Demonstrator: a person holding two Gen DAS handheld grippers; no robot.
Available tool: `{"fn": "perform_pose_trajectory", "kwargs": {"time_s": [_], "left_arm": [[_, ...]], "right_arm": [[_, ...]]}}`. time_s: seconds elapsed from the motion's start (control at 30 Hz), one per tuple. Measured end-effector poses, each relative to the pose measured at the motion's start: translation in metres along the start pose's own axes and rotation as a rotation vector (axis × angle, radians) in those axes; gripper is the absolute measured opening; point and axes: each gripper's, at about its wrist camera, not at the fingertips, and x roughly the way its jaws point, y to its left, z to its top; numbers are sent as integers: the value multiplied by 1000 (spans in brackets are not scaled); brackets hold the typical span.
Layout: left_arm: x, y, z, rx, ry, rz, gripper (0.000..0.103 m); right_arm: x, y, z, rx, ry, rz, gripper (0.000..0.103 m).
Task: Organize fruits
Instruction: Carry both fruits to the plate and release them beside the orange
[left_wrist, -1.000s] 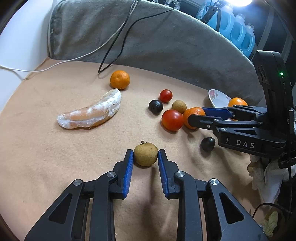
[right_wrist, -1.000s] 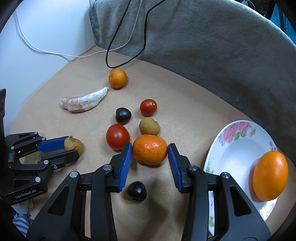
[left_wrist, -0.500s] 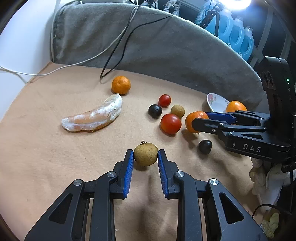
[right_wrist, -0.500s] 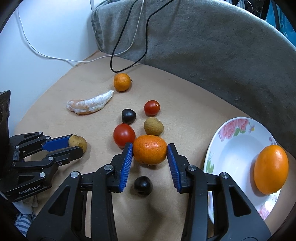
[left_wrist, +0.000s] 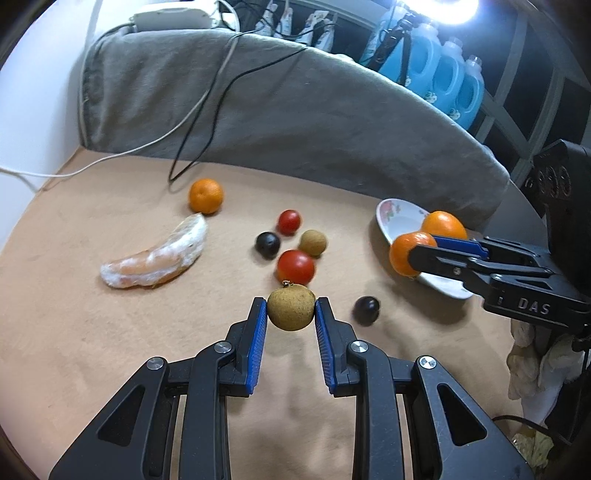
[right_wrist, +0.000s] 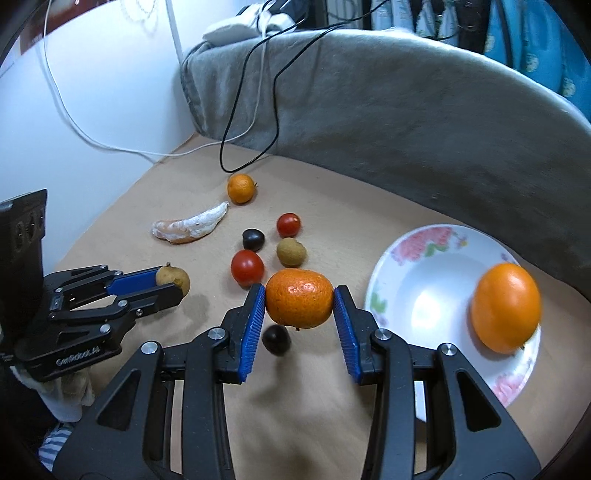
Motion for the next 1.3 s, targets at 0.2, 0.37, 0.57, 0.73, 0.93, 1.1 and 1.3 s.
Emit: {"fn": "perform_pose_trajectory", "kwargs": {"time_s": [0.2, 0.37, 0.57, 0.73, 0.93, 1.1, 1.3], "left_arm": [[6, -21, 8, 36, -6, -34, 25], [15, -39, 16, 67, -8, -60, 25], [27, -61, 25, 97, -2, -99, 25], [38, -79, 31, 128, 4, -122, 25], [51, -94, 35, 157, 22, -134, 25], [59, -97, 37, 160, 39, -138, 25], [67, -100, 39, 163, 57, -143, 25]], "right_arm": [[-23, -19, -14, 57, -24, -17, 40], [-34, -36, -27, 95, -31, -46, 40], [-44, -54, -42, 144, -33, -74, 40], [-48, -64, -51, 169, -35, -93, 40], [-49, -73, -57, 188, -35, -104, 40], [-50, -77, -60, 193, -35, -108, 40], [-47, -80, -61, 193, -30, -105, 40]]}}
